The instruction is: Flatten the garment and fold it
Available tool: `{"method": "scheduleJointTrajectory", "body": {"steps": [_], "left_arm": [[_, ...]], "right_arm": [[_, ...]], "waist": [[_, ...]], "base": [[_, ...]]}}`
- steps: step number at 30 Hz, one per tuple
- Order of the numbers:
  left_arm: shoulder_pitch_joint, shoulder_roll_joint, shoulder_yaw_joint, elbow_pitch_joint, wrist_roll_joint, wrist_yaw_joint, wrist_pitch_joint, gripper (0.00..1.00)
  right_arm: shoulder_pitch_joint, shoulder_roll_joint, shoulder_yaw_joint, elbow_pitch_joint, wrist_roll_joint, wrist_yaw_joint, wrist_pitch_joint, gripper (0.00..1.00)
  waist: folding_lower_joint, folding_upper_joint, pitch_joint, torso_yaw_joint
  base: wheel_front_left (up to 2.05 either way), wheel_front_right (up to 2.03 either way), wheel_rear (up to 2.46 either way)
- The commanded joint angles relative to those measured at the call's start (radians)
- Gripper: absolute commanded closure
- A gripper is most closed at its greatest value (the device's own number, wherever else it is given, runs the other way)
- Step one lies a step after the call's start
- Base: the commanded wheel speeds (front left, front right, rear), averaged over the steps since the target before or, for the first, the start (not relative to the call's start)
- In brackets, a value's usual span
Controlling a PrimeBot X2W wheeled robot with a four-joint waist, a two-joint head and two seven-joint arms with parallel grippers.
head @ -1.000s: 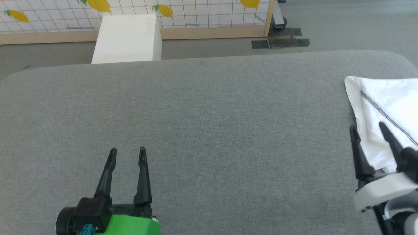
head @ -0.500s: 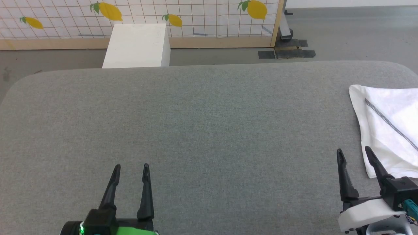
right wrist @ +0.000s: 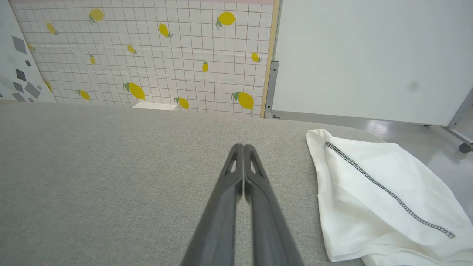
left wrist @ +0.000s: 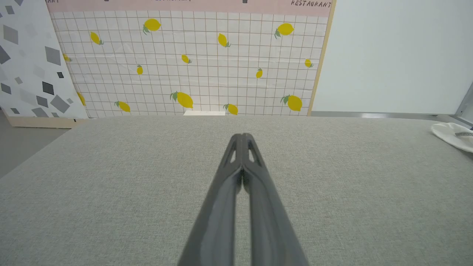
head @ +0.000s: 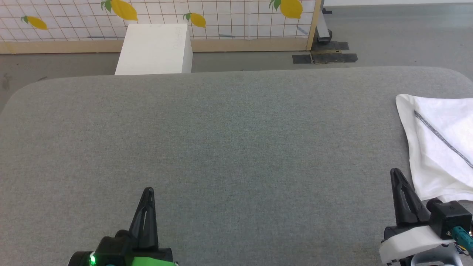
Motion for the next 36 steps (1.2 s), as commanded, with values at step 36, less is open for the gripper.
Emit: {"method": "scheduleJointTrajectory", "body": {"steps": [36], "left_arm": [[-0.057, -0.021, 0.054, 0.046, 0.045, -0.040, 0.074, 1.00]], "right_arm": [[-0.027, 0.001, 0.030, 0.012, -0.001, -0.001, 0.037, 1.00]], "waist": [[0.0000, 0.0000, -0.022, -0.007]], "base": [[0.00, 0.00, 0.00]]}}
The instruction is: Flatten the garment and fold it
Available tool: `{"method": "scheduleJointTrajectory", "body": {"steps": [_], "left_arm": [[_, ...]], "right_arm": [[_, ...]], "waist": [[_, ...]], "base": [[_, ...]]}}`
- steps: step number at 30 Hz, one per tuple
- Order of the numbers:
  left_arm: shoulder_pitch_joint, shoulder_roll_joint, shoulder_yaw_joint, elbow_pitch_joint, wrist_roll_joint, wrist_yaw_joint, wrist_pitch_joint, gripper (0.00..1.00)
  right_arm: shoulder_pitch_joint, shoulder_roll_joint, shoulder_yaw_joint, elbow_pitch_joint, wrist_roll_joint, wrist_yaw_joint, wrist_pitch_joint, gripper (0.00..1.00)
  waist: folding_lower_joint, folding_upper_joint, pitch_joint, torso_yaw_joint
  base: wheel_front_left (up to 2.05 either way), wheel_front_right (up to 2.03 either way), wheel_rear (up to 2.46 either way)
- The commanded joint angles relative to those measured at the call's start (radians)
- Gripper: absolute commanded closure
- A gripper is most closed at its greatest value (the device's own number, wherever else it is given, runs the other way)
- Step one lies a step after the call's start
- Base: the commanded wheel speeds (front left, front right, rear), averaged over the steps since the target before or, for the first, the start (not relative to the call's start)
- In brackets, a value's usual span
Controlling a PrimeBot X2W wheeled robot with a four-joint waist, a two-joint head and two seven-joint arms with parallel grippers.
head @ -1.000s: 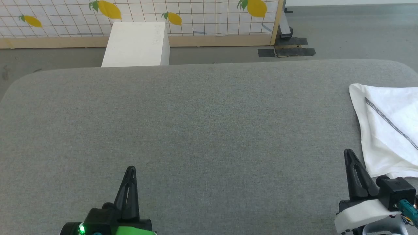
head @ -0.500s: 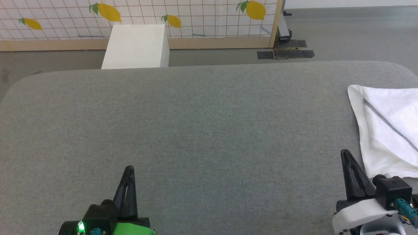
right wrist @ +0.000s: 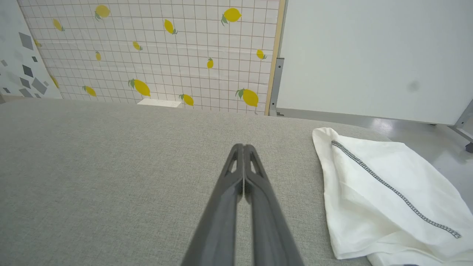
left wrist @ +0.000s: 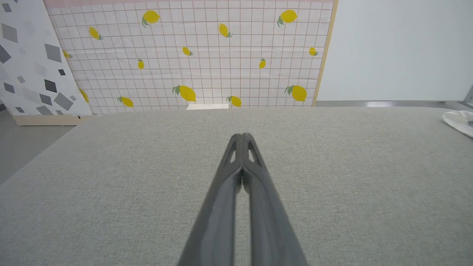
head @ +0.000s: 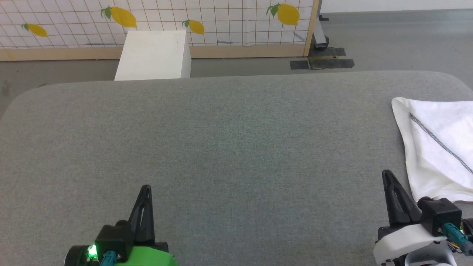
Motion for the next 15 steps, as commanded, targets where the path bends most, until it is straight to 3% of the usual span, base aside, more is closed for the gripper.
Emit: {"method": "scheduleJointTrajectory", "body": {"steps": [1, 15], "left_arm": [[-0.022, -0.004, 0.008, 0.004, 0.006, -0.008, 0.005, 1.00], [-0.043, -0.011, 0.028, 0.021, 0.022, -0.023, 0.033, 1.00]], "right_arm": [[-0.021, 0.001, 0.004, 0.003, -0.001, -0.001, 0.003, 1.00], [-0.030, 0.001, 0.015, 0.007, -0.001, -0.001, 0.017, 1.00]], "waist": [[0.0000, 0.0000, -0.001, 0.000], [0.0000, 0.0000, -0.009, -0.003]], "base": [[0.00, 0.00, 0.00], [0.00, 0.00, 0.00]]}}
